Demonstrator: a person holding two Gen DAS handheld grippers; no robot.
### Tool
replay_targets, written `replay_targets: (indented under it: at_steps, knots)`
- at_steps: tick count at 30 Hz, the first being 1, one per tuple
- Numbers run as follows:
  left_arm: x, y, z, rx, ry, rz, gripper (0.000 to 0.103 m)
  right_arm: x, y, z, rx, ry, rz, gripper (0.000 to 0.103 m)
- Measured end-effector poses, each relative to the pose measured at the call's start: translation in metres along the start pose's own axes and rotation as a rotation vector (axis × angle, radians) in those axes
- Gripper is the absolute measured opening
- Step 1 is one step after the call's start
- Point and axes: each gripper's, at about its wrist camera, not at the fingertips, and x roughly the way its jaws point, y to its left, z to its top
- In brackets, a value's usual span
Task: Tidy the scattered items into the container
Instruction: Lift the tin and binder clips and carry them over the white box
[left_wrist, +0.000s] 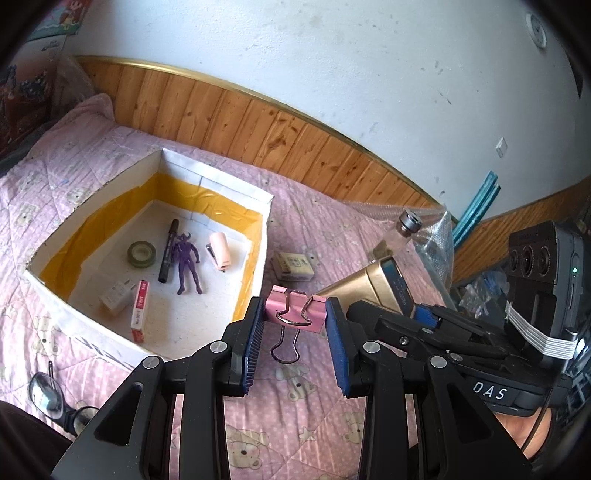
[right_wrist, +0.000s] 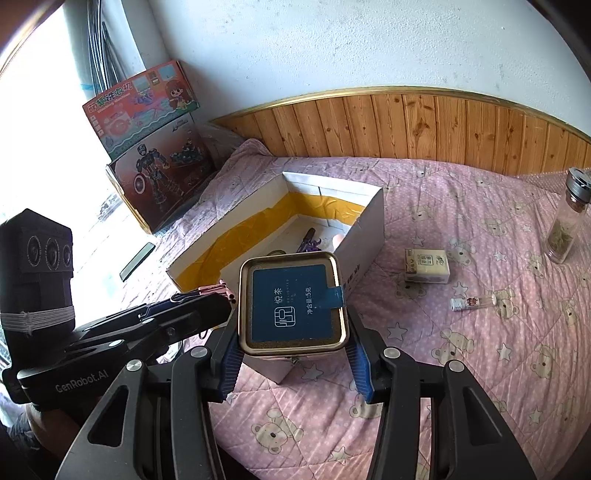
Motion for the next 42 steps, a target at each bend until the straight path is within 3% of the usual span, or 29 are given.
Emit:
replay_targets:
  at_steps: [22, 42]
  knots:
    - [0.01, 0.069, 0.022, -0.154, 0.05, 0.071, 0.034, 0.032, 0.035, 0.042, -0.106, 0.016, 0.031, 0.051]
    - [0.071, 0.067, 0.02, -0.124, 0.222, 0.117, 0.035, 0.093, 0.031, 0.066, -0.147, 0.114, 0.028, 0.051]
